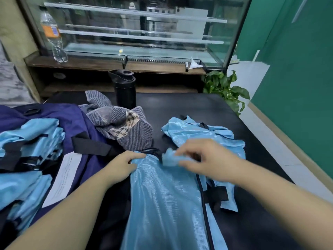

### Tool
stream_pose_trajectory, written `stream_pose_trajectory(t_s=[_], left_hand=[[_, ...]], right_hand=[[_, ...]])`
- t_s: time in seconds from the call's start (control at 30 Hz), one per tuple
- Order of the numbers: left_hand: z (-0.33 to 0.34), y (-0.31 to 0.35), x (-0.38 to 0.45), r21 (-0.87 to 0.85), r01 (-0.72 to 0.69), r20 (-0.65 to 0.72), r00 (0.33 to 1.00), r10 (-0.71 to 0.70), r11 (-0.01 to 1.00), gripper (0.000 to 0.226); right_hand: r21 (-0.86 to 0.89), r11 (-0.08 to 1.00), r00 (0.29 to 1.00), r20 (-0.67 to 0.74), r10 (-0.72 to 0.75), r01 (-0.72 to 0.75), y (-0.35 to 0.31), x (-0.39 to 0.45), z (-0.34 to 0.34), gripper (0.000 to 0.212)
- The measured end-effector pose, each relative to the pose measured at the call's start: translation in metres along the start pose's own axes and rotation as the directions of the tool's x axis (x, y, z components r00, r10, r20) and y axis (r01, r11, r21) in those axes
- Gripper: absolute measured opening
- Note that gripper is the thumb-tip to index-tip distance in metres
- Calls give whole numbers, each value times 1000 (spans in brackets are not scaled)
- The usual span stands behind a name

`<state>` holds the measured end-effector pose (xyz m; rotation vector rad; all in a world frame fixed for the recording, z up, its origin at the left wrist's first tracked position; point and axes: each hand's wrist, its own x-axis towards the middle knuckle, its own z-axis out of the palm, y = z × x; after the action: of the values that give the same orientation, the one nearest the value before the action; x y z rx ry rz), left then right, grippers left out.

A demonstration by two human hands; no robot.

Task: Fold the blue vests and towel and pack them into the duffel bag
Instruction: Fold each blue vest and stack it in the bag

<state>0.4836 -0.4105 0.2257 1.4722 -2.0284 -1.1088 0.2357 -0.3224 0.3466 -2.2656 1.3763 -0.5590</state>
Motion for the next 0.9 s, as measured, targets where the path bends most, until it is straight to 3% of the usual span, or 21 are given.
stream_pose_trajectory(t_s=[0.07,0.1,0.17,0.23,0.33,0.43,0.57,0.73,0.9], left_hand=[[1,-2,1,25,-5,-8,1000,5,1000,48],[1,-2,1,21,-1,-8,1000,1,1000,48],[1,-1,0,3,5,-2,1000,-5,1000,48],[1,-1,0,-7,0,10,1000,0,1000,48],[5,-8,1,-1,-31,-4,1000,31,1000,49],[6,-15,2,-44,-22,-7,1000,22,999,51],[4,-20,2,-138,-2,-15,1000,-1,990,61],[4,-18,2,-149,19,-18,1000,-22,989,63],[3,-17,1,-171,39,-2,999,-40,985,54]], right_hand=[[91,995,988,151,36,-51,1,-10,12,12],[152,983,986,147,85,-108,5,-12,15,11],[173,959,973,0,230,-226,25,-10,17,9],[-35,943,938,-120,325,-331,52,-7,15,14],[-267,891,921,36,389,-366,85,-8,17,31],[-327,889,916,133,379,-320,105,-7,26,41],[-281,876,901,79,427,-391,138,4,15,50],[-448,771,865,-8,502,-452,168,22,-8,47],[-331,853,915,-169,366,-403,135,6,12,25]])
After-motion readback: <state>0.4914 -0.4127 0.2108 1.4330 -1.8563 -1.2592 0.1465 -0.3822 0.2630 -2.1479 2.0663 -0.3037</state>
